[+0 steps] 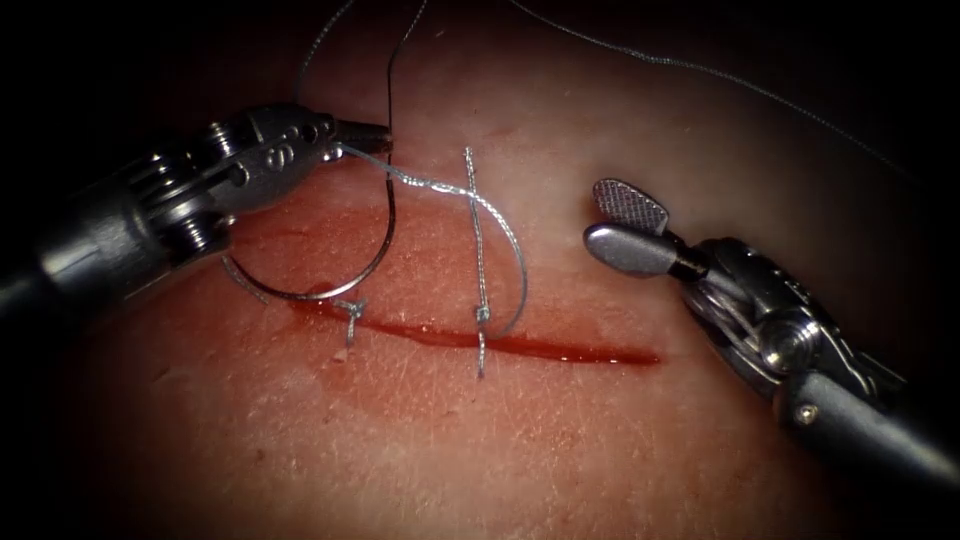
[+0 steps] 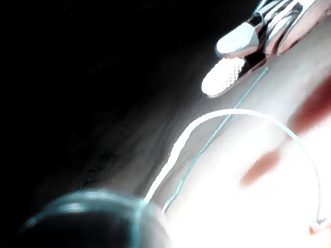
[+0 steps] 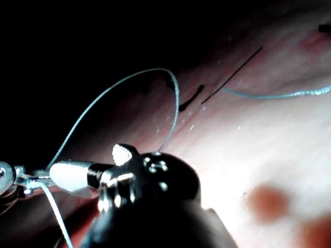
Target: Wound Closure
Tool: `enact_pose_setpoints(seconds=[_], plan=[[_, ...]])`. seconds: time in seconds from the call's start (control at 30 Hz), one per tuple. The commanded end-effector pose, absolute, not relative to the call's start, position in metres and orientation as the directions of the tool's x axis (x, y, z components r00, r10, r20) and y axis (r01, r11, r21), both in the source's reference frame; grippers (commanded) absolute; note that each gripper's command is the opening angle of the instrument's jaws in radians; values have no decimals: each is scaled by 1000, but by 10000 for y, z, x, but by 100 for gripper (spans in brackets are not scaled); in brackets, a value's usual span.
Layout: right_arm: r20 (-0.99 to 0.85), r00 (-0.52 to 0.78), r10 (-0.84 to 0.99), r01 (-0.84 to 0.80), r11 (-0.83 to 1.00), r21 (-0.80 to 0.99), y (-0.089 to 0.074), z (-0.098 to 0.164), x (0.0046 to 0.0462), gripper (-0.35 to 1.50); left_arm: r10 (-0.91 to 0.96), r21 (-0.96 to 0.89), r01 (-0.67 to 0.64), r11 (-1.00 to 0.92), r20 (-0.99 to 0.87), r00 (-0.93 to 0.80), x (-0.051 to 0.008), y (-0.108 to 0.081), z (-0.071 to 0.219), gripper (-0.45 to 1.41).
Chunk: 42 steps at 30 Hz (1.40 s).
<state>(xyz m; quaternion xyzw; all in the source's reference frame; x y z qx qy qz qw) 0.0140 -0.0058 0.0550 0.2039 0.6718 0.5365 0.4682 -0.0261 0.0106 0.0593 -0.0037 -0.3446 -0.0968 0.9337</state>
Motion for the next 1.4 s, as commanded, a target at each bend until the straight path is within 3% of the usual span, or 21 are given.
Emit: enact_pose_setpoints(seconds=[0.03,0.07,0.1,0.17,0.3,0.4,0.77,0.87,1.07,1.23,1.4], plan=[[-395,-495,774,-226,324,919,-40,543,134,98,-179,54,189,980,647,741,-264,118,584,-45],[-387,-502,774,-227,314,922,-39,545,133,88,-184,56,194,979,646,741,-265,119,584,-45],[-381,-512,770,-229,305,924,-38,549,134,62,-184,57,193,980,646,741,-265,119,584,-45],[-353,-513,782,-195,295,936,-47,571,142,-35,-258,115,245,963,662,703,-267,119,584,-45],[-381,-440,813,-172,340,925,-67,599,160,-35,-403,288,288,913,734,546,-270,119,582,-45],[-398,-402,825,-174,358,917,-86,615,188,-35,-372,320,193,927,843,389,-272,124,584,-45],[-391,-297,871,-70,389,919,-119,624,240,-35,-450,376,257,890,813,369,-276,124,586,-45],[-381,-271,884,9,398,917,-127,617,251,-35,-439,272,372,888,742,507,-279,115,600,-45],[-328,-335,883,163,398,903,-112,599,262,-35,-368,174,324,930,479,797,-289,73,645,-45],[-288,-435,853,231,414,880,-105,584,282,-35,-383,203,332,921,321,866,-302,36,670,-45],[-242,-508,827,221,397,891,-91,565,299,-35,-358,275,280,920,291,887,-302,25,672,-45]])
